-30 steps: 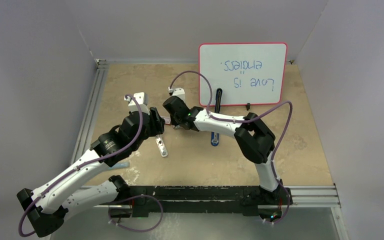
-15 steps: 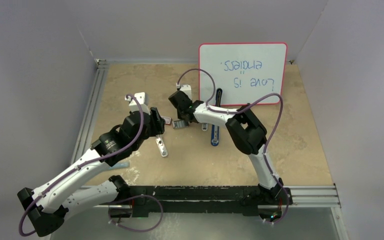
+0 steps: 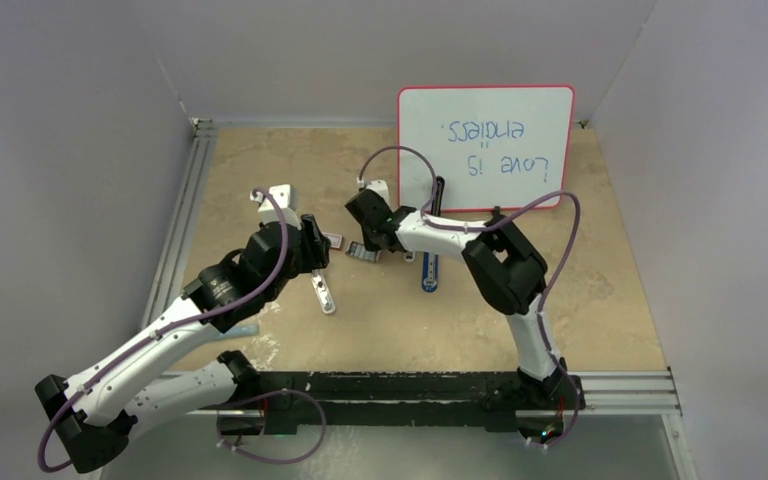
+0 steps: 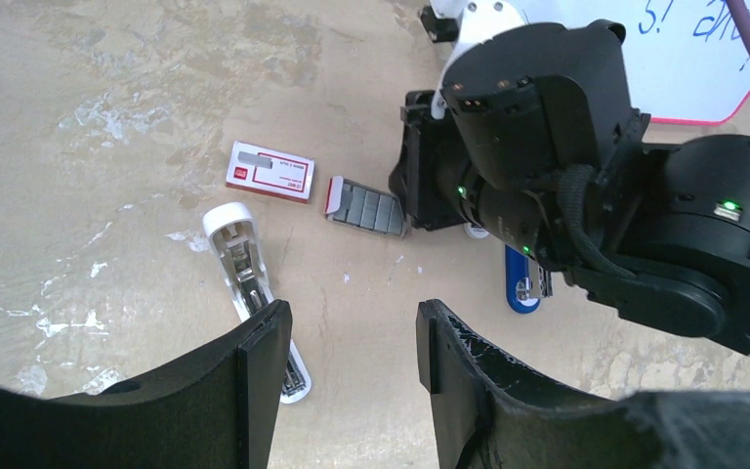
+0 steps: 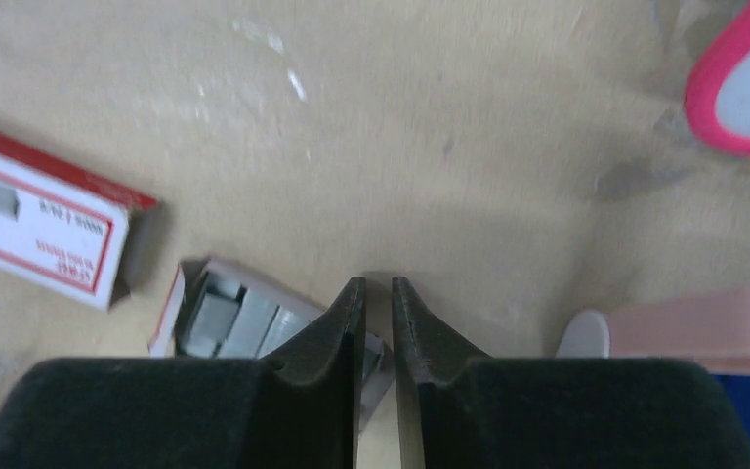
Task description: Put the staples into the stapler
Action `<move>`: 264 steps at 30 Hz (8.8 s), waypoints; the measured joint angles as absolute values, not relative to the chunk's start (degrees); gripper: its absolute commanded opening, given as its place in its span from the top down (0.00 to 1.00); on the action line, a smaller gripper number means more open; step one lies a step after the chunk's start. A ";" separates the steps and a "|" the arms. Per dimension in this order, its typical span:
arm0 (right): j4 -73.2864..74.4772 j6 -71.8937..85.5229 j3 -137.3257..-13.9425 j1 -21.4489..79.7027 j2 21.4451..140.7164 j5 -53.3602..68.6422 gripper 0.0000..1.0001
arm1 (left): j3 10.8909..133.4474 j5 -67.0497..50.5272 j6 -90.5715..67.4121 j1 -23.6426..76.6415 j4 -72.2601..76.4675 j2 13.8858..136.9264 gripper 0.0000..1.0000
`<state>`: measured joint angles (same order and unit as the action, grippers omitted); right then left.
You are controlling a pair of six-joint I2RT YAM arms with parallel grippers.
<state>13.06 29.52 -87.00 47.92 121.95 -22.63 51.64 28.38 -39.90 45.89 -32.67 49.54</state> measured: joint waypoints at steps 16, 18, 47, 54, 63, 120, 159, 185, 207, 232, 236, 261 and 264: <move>12.40 29.78 -77.36 49.82 113.21 -17.72 0.75 | 50.96 29.61 -39.92 45.89 -32.71 49.58 0.50; 12.38 29.74 -77.78 49.84 112.29 -19.00 0.72 | 50.87 30.33 -39.97 45.89 -33.17 49.69 0.50; 8.95 21.74 -80.97 52.88 115.68 -19.07 0.71 | 50.59 37.80 -42.48 46.33 -37.08 51.09 0.50; 8.32 21.23 -82.87 52.88 117.27 -19.03 0.65 | 50.59 37.85 -42.48 46.33 -37.30 51.99 0.50; 7.70 20.62 -84.90 52.88 119.31 -18.98 0.69 | 50.59 38.22 -42.48 46.33 -37.45 52.38 0.50; 5.17 21.87 -82.11 52.88 118.69 -20.03 0.64 | 50.59 38.22 -42.52 46.33 -37.47 52.77 0.50; 0.45 24.80 -78.78 52.88 110.74 -21.54 0.88 | 50.59 38.22 -42.52 46.33 -37.47 53.30 0.50; -0.32 25.93 -76.23 54.00 116.03 -21.56 0.68 | 50.59 38.22 -42.52 46.33 -37.47 53.52 0.50; -0.30 26.11 -79.26 54.00 118.87 -23.27 0.64 | 50.59 38.22 -42.52 46.33 -37.47 53.69 0.50; -2.04 25.98 -79.29 54.00 119.55 -24.60 0.73 | 50.59 38.22 -42.52 46.33 -37.47 54.13 0.50; -2.13 26.09 -79.26 54.00 119.57 -24.58 0.75 | 50.59 38.22 -42.52 46.33 -37.47 54.15 0.50; 8.80 23.99 -81.43 53.98 113.62 -19.44 0.76 | 50.59 38.20 -42.52 46.33 -37.47 54.13 0.50; 12.36 22.52 -79.99 53.98 110.72 -17.02 0.76 | 50.59 38.15 -42.54 46.33 -37.47 53.84 0.50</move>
